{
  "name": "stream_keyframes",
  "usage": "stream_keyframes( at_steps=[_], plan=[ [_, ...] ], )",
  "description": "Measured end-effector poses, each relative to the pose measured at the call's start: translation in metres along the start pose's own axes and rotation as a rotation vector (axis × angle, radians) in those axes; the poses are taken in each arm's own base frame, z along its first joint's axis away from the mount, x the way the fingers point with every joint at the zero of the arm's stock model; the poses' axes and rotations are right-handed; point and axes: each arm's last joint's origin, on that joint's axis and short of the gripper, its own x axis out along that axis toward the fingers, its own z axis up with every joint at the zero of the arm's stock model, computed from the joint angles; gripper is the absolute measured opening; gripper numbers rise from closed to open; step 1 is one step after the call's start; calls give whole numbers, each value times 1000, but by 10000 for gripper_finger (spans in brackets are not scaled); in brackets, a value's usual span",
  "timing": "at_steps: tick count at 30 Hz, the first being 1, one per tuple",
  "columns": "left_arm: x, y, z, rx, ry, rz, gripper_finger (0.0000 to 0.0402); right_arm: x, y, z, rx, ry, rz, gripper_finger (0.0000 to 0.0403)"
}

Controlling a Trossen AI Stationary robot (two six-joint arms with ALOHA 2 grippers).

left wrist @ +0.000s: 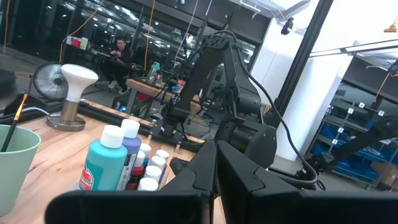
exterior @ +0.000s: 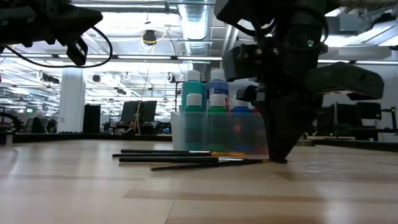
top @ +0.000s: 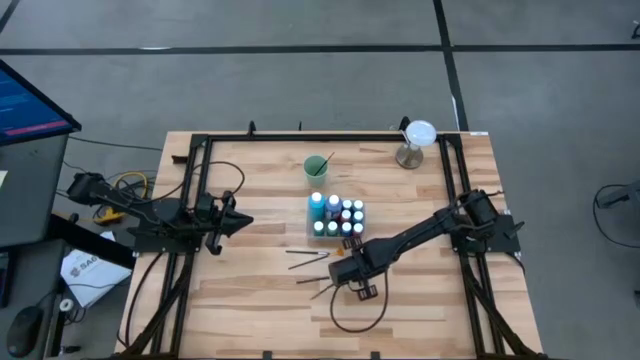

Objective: Pick & Place Paint Supplies
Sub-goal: Put the black brush into the green cup

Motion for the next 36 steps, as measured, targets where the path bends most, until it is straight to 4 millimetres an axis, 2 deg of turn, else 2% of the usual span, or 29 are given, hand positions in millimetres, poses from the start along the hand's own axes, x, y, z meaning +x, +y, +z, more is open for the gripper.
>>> stream_keyframes(
  at_steps=[5,12,16,25,29,32,36],
  plan=[
    [0,0,0,0,0,-1,8,0,1,0,-1,7,4,4],
    [0,0,0,0,0,-1,8,-21,0,-4,16,27,44,1],
    [0,0,0,0,1,-1,8,-48,-1,-4,40,-10,48,0],
    [0,0,1,-3,-6,-4,8,-104,-14,-21,143,-84,-17,0],
    [0,0,1,-3,-7,-4,8,-121,-21,-28,111,-113,-11,0],
    [0,0,1,-3,-7,-4,8,-120,-19,-28,3,-104,11,10],
    [0,0,1,-4,-12,-6,8,-101,-17,-23,-89,-42,36,59]
  ],
)
